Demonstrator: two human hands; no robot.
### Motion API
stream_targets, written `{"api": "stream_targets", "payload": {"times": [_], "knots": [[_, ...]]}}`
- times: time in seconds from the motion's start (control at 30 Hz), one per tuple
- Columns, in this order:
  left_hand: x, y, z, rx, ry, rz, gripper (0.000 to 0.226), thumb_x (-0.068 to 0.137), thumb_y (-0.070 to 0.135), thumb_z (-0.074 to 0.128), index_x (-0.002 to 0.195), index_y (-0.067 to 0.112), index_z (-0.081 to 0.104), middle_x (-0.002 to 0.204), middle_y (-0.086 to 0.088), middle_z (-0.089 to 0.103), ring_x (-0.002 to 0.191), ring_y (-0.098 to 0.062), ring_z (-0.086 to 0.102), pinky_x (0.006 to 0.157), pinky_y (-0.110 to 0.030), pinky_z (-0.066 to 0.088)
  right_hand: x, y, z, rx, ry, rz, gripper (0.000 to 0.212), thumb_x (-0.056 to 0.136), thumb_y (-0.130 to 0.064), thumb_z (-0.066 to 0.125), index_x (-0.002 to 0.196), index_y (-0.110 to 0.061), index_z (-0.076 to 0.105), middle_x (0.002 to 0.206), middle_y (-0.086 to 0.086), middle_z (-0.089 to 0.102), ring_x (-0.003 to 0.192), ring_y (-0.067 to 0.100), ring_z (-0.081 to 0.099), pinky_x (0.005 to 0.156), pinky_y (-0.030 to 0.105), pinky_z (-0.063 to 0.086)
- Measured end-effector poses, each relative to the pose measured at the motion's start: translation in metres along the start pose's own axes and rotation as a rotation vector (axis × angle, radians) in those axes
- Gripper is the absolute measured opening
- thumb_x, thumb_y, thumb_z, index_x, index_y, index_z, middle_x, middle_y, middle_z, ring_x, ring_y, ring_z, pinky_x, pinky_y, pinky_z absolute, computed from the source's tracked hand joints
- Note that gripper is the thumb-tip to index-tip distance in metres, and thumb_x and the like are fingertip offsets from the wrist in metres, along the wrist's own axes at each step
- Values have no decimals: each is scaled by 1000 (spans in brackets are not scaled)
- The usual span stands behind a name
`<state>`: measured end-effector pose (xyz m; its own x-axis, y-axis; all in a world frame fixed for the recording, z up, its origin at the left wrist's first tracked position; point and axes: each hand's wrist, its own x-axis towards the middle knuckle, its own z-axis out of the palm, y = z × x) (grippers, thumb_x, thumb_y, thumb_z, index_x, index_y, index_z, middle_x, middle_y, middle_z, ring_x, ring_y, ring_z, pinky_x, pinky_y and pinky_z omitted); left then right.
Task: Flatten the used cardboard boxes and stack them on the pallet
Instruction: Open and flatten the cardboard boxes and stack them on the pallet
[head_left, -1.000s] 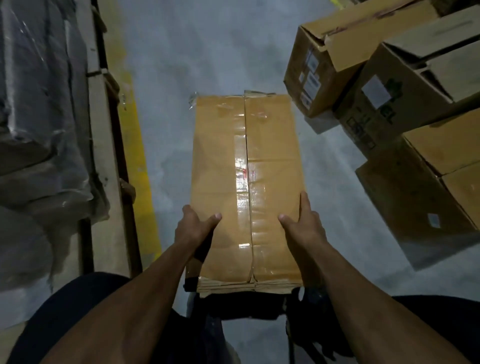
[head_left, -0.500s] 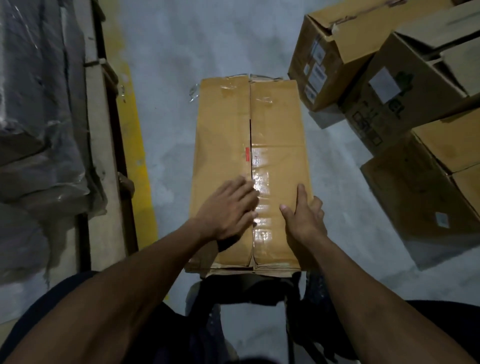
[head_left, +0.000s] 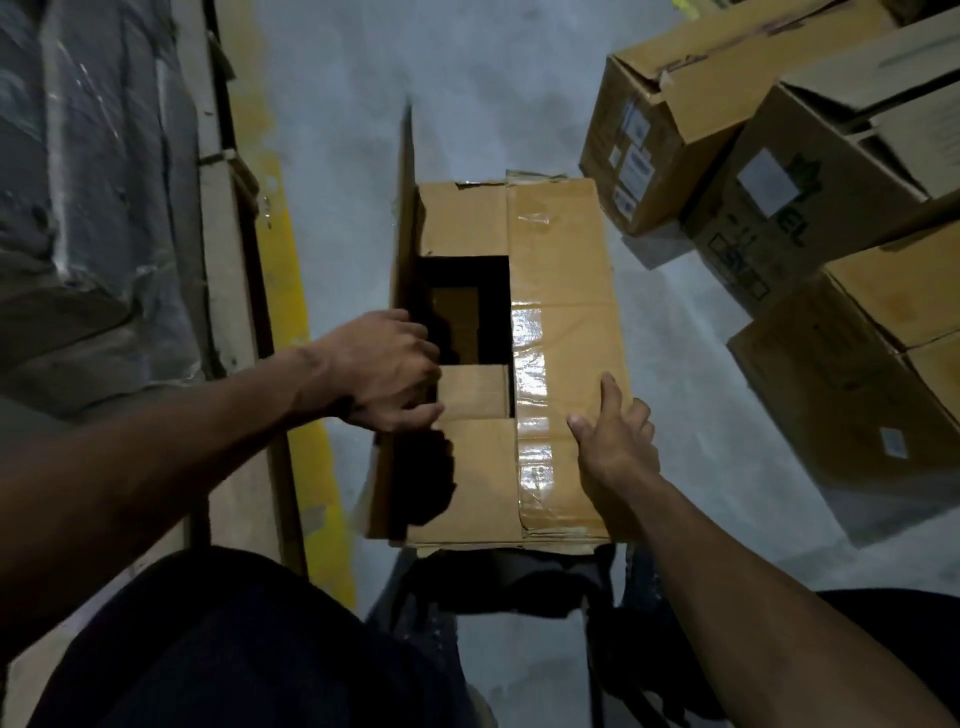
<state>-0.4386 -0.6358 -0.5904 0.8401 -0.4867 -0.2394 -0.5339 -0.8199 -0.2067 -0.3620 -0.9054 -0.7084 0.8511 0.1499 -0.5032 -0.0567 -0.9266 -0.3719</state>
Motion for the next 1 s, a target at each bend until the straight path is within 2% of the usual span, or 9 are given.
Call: {"api": "stream_targets", "payload": {"times": [0.07,0.17,0.27,0.4,0.5,0.6,0.73,0.87,1.0], "knots": [[-20,-2,3,76,-191,-76,73,88,68,14,99,22,69,104,3,66,103,-21,60,87,-33,43,-1,-1,0,1,3,7,71,103,-52,42,158,-36,1,156,13,19,137,34,31,110,51,33],[-39,-1,24,41,-379,-273,61,96,64,29,122,21,63,125,-1,62,119,-21,54,98,-34,44,-2,-3,0,4,9,11,71,103,-52,43,158,-36,1,157,13,19,138,34,30,111,50,33],[-43,15,55,-182,-431,-590,57,99,57,34,131,15,55,129,-9,56,116,-24,54,96,-37,48,-1,-3,0,7,14,8,71,103,-52,43,158,-36,2,157,13,19,139,34,30,111,51,33],[-25,41,91,-650,-401,-955,62,100,58,34,130,8,52,129,-17,53,108,-31,57,91,-41,50,0,-3,1,-6,23,3,71,103,-51,44,158,-35,2,157,13,19,139,34,30,110,51,33],[-2,63,107,-1017,-245,-1222,65,102,54,35,136,-1,44,138,-24,49,119,-39,54,100,-46,47,2,-2,2,-3,14,-5,72,102,-51,44,158,-35,2,157,13,19,139,34,30,111,51,33],[13,84,118,-1181,-77,-1369,59,106,47,33,140,-1,34,144,-26,44,127,-44,47,102,-48,41,3,-2,3,-5,15,-10,72,102,-51,44,158,-34,2,158,13,18,140,34,29,110,50,33],[16,84,138,-1184,-17,-1440,51,108,42,27,125,-2,47,124,-28,57,112,-45,55,87,-45,42,5,-4,3,-19,23,-4,72,103,-50,45,158,-34,2,158,13,18,140,33,29,110,50,34],[22,74,145,-1130,167,-1486,47,108,36,33,107,-6,53,111,-31,60,102,-46,56,75,-40,36,12,-13,0,-9,34,-27,72,103,-50,45,159,-34,3,158,13,18,140,35,29,109,51,34],[20,65,154,-1166,252,-1462,46,108,38,33,121,-2,51,115,-27,60,105,-45,57,77,-42,39,31,-30,1,-33,34,-61,70,103,-52,41,158,-33,1,159,14,13,140,36,28,110,52,32]]}}
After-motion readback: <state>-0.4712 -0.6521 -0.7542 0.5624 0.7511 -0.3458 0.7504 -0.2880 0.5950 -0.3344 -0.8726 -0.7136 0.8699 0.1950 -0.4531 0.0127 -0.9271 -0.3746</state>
